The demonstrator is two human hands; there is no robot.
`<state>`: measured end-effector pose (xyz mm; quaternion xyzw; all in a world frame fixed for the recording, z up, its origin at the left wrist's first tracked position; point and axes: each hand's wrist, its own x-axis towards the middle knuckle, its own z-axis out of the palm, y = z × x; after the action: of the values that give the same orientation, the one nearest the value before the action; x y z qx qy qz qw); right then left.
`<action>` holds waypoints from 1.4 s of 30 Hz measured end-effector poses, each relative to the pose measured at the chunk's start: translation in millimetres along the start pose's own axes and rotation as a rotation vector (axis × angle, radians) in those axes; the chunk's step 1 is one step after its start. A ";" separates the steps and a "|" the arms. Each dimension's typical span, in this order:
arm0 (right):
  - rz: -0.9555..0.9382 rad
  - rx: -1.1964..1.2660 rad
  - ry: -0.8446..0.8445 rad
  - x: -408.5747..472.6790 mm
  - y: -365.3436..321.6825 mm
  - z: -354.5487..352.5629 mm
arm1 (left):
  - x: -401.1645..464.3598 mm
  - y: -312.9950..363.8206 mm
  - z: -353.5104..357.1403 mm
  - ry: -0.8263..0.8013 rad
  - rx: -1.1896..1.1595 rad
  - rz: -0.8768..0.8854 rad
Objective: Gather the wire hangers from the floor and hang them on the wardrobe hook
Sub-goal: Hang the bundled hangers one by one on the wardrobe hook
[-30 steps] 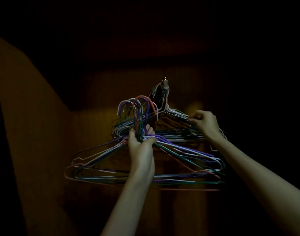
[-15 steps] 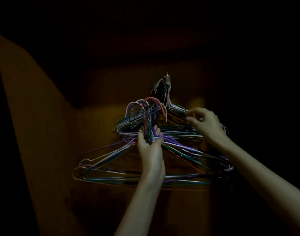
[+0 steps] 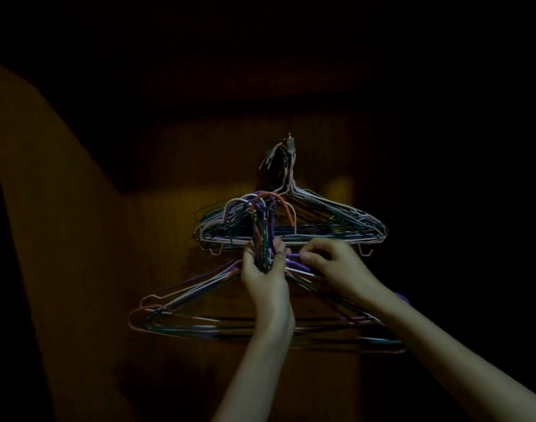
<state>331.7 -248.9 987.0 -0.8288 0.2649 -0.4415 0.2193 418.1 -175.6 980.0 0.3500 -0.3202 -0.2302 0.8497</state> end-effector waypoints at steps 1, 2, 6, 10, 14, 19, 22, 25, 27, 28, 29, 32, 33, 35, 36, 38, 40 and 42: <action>0.006 -0.009 0.016 -0.2 -0.4 1.3 | -0.5 0.5 -0.7 -0.005 0.006 -0.004; 0.012 -0.033 0.034 0.1 0.2 2.7 | -0.9 0.4 -1.6 -0.007 0.016 -0.010; 0.021 -0.175 0.195 4.0 6.9 -2.5 | -1.0 2.4 -7.7 0.029 -0.021 -0.064; 0.004 -0.061 0.187 3.3 11.1 -16.7 | 4.4 6.7 -15.6 0.071 -0.061 -0.104; 0.007 -0.024 0.086 1.3 13.6 -24.4 | 10.0 12.4 -14.5 0.076 -0.045 -0.093; -0.022 -0.021 0.127 -4.6 18.8 -29.3 | 19.8 18.1 -12.9 0.063 -0.075 -0.102; -0.076 -0.061 0.228 -0.7 18.8 -29.1 | 20.7 18.1 -9.6 0.046 -0.075 -0.109; -0.104 -0.086 0.341 6.7 16.7 -30.5 | 19.5 17.7 -7.6 0.012 -0.064 -0.092; -0.112 -0.104 0.386 13.9 17.3 -33.6 | 19.9 18.2 -7.3 0.003 -0.062 -0.074; -0.113 -0.094 0.407 18.7 17.3 -36.6 | 20.8 18.9 -7.0 0.002 -0.066 -0.067; -0.109 -0.078 0.433 23.8 16.9 -40.0 | 22.0 20.2 -7.0 0.000 -0.064 -0.061; -0.105 -0.083 0.516 43.5 15.8 -51.4 | 29.0 23.3 -7.3 0.006 -0.067 -0.045; -0.104 -0.096 0.534 51.3 16.5 -54.7 | 32.0 24.2 -7.3 0.007 -0.073 -0.040; -0.086 -0.093 0.545 66.2 18.6 -58.5 | 37.2 26.9 -6.3 0.004 -0.071 -0.026; -0.075 -0.087 0.541 73.1 20.0 -58.7 | 39.3 27.9 -5.6 0.000 -0.067 -0.018; -0.049 -0.109 0.522 85.2 23.3 -55.8 | 42.8 28.8 -3.1 -0.003 -0.071 -0.002; -0.039 -0.158 0.508 94.1 26.5 -50.0 | 43.0 28.4 -1.3 0.007 -0.081 0.014; -0.020 -0.177 0.500 101.1 31.6 -44.9 | 44.3 26.2 -0.4 0.008 -0.092 0.018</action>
<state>333.4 -342.9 1053.4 -0.7124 0.3401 -0.6099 0.0692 453.3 -185.7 1016.2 0.3086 -0.3090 -0.2355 0.8682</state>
